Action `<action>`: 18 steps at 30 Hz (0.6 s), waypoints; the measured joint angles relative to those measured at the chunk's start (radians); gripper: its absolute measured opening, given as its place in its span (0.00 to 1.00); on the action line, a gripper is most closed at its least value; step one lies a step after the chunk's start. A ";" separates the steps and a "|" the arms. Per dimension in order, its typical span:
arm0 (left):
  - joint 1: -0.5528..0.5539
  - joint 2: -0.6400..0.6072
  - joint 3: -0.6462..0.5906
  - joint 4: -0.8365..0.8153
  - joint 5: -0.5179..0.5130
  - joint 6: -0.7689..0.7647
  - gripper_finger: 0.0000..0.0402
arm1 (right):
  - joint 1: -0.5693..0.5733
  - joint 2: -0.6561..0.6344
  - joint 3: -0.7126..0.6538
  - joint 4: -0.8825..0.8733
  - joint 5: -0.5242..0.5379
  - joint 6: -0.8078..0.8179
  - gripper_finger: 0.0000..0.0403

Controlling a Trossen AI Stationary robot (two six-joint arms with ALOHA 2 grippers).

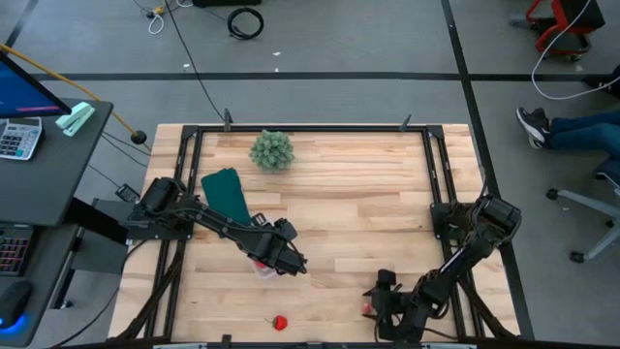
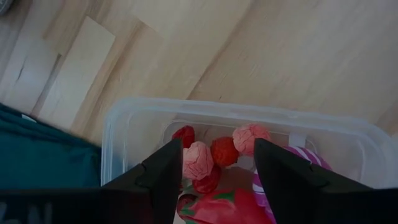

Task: Pick and placing Produce into tupperware
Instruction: Put the pink peach into the transparent bin

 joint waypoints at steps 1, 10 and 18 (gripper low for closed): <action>0.000 0.000 0.000 0.000 0.000 0.000 0.50 | 0.000 0.000 0.000 -0.002 0.000 -0.009 0.67; -0.001 0.000 0.048 -0.035 0.000 0.006 0.43 | -0.014 -0.004 -0.003 -0.013 -0.008 -0.037 0.41; -0.001 0.000 0.256 -0.298 -0.048 0.049 0.39 | -0.036 -0.011 -0.003 -0.018 -0.008 -0.037 0.25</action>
